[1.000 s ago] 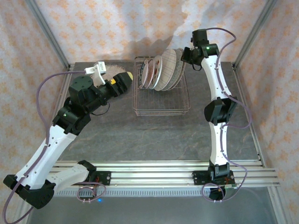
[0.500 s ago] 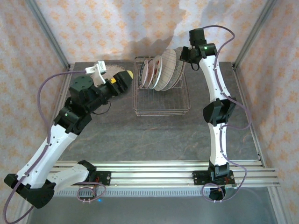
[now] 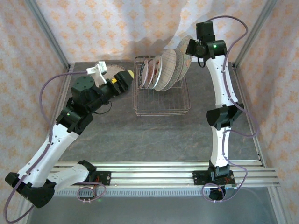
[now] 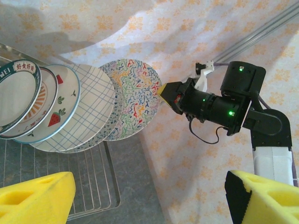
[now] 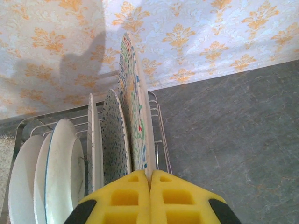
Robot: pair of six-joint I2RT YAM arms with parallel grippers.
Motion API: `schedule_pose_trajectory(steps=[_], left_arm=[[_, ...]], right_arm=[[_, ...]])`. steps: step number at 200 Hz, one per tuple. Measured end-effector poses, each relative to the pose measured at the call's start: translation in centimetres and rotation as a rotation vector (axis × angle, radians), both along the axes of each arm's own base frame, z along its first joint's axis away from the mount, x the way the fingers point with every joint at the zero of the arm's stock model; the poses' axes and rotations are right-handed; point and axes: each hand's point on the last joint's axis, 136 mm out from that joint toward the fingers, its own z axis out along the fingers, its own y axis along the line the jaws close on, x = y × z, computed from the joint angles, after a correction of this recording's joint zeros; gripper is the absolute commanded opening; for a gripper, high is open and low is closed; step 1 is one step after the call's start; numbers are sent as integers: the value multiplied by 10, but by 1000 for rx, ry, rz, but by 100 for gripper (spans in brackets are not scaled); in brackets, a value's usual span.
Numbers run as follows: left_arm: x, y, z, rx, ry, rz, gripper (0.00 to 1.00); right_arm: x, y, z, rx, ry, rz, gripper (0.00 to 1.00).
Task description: Unload the plates from the dish rack
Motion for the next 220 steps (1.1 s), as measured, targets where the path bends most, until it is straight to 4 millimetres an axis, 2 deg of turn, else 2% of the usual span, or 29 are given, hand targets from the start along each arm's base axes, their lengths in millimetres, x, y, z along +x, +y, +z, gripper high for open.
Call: schedule_pose_trajectory(steps=[45,72,92,119,141,190,220], left_arm=[[-1,-1,0,-7,5,-8,84],[1,-4,0,-32,17,-13,83],[5,-15,-2,-64,37,-31,83],[14,-45,-18,-106,116,-76,81],[25,-80,-36,-165,216,-100,81],[35,-169,-85,-327,450,-120,80],[41,-211,-109,-451,557,-109,80]], right_arm=[[-13,-5,12,-49,-10,-8,0],[-31,-13,32,-87,-31,-23,0],[-46,-21,48,-101,-53,-37,0],[-66,-30,70,-109,-87,-60,0],[-81,-37,81,-111,-100,-82,0],[-106,-50,83,-102,-63,-146,0],[-121,-58,83,-98,-39,-186,0]])
